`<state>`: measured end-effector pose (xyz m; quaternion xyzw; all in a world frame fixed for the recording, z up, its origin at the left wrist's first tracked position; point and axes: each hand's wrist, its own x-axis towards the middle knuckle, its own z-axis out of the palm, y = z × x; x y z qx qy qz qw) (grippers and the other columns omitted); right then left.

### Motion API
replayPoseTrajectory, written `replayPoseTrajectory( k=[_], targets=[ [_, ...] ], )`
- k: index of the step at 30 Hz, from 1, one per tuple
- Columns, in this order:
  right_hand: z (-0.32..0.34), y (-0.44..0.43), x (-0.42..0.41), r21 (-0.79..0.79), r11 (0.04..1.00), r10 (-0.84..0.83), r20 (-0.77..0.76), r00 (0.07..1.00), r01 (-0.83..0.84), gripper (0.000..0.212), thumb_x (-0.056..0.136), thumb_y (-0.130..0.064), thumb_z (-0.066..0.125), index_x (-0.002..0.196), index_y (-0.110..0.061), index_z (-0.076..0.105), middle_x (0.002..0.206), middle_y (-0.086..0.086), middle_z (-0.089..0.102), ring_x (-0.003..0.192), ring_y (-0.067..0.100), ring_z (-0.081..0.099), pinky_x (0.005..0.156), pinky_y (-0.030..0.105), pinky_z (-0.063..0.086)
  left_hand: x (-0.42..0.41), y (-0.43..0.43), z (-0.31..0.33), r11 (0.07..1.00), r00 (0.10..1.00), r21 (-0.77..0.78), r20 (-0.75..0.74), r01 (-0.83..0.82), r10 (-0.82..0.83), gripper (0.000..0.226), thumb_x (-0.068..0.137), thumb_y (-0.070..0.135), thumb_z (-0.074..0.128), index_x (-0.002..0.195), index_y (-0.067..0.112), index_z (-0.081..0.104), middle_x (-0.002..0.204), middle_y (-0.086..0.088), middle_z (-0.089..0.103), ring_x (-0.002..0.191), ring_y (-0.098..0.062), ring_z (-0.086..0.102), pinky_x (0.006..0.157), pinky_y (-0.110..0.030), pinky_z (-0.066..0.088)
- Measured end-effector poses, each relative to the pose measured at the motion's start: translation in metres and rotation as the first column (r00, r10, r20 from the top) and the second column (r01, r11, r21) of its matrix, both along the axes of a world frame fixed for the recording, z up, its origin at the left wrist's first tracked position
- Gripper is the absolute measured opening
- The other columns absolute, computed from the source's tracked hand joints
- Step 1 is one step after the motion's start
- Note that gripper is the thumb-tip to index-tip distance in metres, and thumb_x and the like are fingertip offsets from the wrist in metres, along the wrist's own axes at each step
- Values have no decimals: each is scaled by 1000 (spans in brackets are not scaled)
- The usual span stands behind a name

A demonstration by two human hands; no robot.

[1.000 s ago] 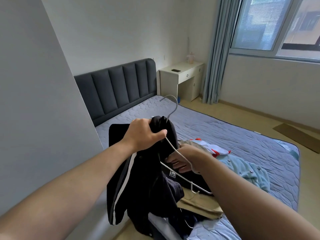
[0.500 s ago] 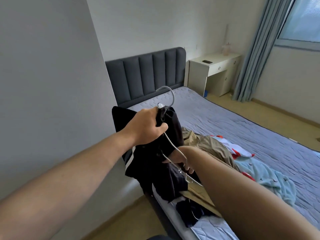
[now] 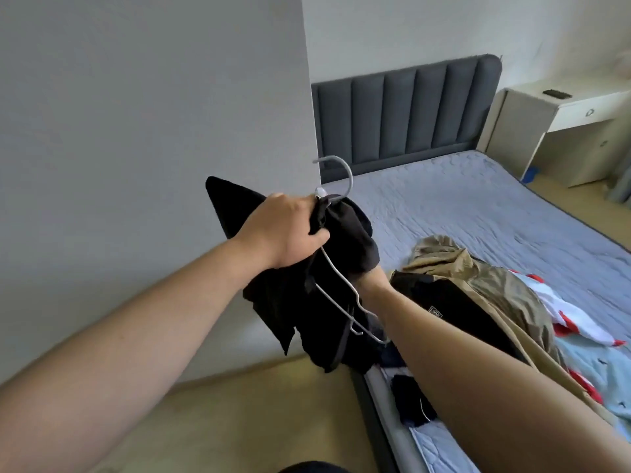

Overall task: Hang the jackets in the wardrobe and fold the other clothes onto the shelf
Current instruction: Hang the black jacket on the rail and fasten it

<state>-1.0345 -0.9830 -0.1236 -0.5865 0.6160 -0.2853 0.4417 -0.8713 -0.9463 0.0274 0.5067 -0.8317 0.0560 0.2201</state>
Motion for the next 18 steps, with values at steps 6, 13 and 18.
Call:
replayPoseTrajectory(
  k=[6, 13, 18],
  targets=[
    [28, -7, 14, -268, 960, 58, -75, 995, -76, 29, 101, -37, 56, 121, -17, 53, 94, -3, 56, 88, 23, 55, 70, 31, 38, 77, 10, 6, 952, 948, 7, -94, -305, 304, 25, 81, 36, 58, 70, 32, 35, 57, 8, 50, 57, -26, 54, 58, -31, 37],
    [41, 1, 46, -78, 899, 358, -436, 825, -431, 46, 83, -43, 77, 116, -14, 63, 102, 1, 62, 99, 23, 62, 77, 28, 41, 131, 49, 2, 906, 906, -78, -121, -416, 406, 25, 78, 38, 50, 68, 30, 28, 51, 7, 43, 47, -16, 41, 56, -31, 35],
    [39, 27, 93, 23, 913, 338, -600, 725, -407, 51, 95, -56, 57, 81, -8, 50, 82, 7, 53, 84, 32, 58, 68, 32, 40, 175, 94, -13, 853, 851, -46, -119, -520, 512, 33, 82, 32, 56, 66, 28, 28, 51, 6, 43, 47, -18, 39, 58, -31, 34]
  ],
)
